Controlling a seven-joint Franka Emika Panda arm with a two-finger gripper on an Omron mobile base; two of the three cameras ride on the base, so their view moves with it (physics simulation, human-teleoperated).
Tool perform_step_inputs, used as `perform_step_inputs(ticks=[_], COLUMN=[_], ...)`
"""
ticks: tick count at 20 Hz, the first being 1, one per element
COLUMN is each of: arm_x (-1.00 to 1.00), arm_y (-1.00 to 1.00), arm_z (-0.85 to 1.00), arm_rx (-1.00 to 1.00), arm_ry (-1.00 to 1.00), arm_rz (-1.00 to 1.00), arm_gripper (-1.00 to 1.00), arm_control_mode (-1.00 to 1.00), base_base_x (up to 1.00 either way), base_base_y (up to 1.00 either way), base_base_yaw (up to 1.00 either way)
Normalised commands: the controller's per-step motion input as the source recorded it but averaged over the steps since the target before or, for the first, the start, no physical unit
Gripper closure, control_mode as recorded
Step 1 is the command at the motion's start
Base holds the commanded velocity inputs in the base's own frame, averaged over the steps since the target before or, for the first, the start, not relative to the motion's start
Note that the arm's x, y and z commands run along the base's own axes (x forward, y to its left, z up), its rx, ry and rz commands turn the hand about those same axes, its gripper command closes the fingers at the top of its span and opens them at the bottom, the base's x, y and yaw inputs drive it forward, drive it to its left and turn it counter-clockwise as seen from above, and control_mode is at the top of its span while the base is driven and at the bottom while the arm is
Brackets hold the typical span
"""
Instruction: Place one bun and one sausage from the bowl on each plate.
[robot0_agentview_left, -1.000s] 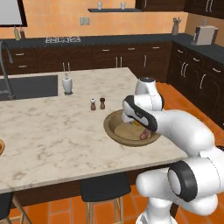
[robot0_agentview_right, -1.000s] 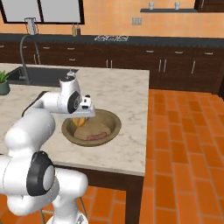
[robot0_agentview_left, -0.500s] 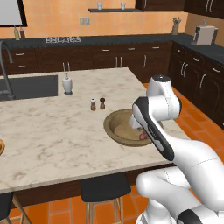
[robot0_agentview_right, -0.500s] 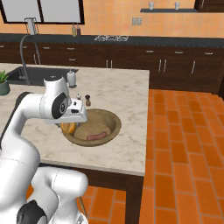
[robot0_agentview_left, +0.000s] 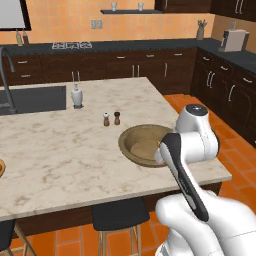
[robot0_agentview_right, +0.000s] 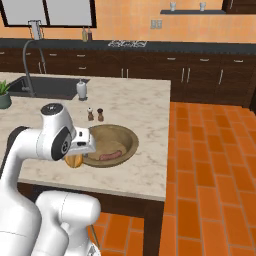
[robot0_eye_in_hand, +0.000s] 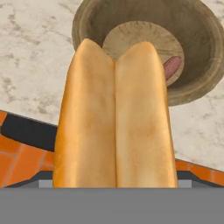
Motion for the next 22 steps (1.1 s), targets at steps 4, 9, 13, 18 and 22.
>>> perform_step_inputs(ticks=[4,9,13,18,22], arm_x=[-0.23,0.0,0.0,0.0,0.0], arm_y=[0.09,0.0,0.0,0.0,0.0], arm_z=[0.0,0.0,0.0,0.0,0.0], arm_rx=[0.0,0.0,0.0,0.0,0.0], arm_ry=[0.01,0.0,0.0,0.0,0.0], arm_rz=[0.01,0.0,0.0,0.0,0.0], arm_gripper=[1.0,1.0,1.0,1.0,1.0], arm_control_mode=[-1.0,1.0,1.0,1.0,1.0], base_base_x=[0.0,-0.81,-0.29,-0.05,-0.01], base_base_y=[0.0,0.72,1.0,1.0,1.0], base_base_yaw=[0.0,-0.02,-0.03,-0.02,-0.01])
